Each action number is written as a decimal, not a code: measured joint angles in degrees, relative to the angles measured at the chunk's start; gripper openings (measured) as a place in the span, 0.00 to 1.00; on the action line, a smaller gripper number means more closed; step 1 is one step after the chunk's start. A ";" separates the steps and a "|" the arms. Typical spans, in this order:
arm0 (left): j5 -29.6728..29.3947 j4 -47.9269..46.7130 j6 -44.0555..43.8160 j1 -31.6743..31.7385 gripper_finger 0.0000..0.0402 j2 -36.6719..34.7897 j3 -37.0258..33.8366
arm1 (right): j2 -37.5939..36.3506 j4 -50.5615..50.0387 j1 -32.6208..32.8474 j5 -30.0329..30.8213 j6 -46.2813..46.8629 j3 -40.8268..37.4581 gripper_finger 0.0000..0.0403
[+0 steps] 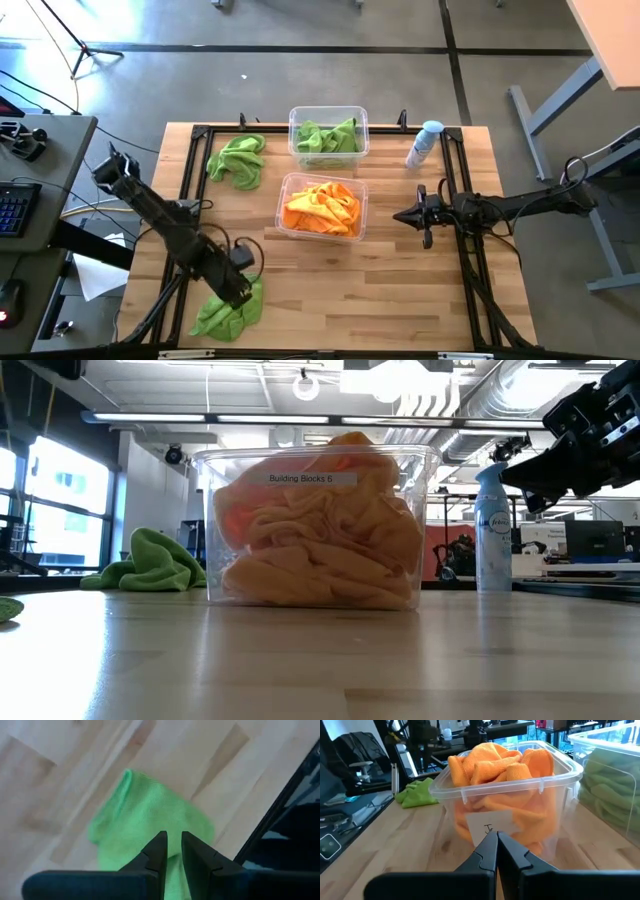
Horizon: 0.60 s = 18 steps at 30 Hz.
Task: Sort microfiber towel by color & place in baskets
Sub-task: Put the green microfiber towel into the top transparent bin
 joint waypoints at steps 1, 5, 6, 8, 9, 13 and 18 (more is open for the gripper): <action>-0.03 1.10 -1.39 -0.31 0.11 1.11 0.01 | 0.00 0.05 0.00 -0.22 0.01 0.00 0.00; 1.83 3.70 -1.70 -0.75 0.13 5.15 0.02 | 0.00 0.23 0.02 -2.33 0.00 0.00 0.00; 3.17 4.65 -1.73 -0.71 0.15 5.90 0.04 | 0.00 0.58 0.02 -3.34 -0.02 0.00 0.00; 4.83 5.35 -1.75 -0.70 0.18 7.18 0.04 | -0.02 0.75 0.02 -5.17 -0.01 0.00 0.00; 5.58 5.49 -1.75 -0.71 0.21 7.75 0.04 | -0.02 0.92 0.02 -6.06 -0.02 0.00 0.00; 7.97 5.00 -0.52 -0.94 0.31 9.34 0.04 | -0.02 1.67 0.04 -7.85 -0.04 0.00 0.00; 10.07 2.64 0.76 -2.16 0.41 10.30 0.04 | -0.02 6.58 0.04 -8.38 -4.61 0.00 0.00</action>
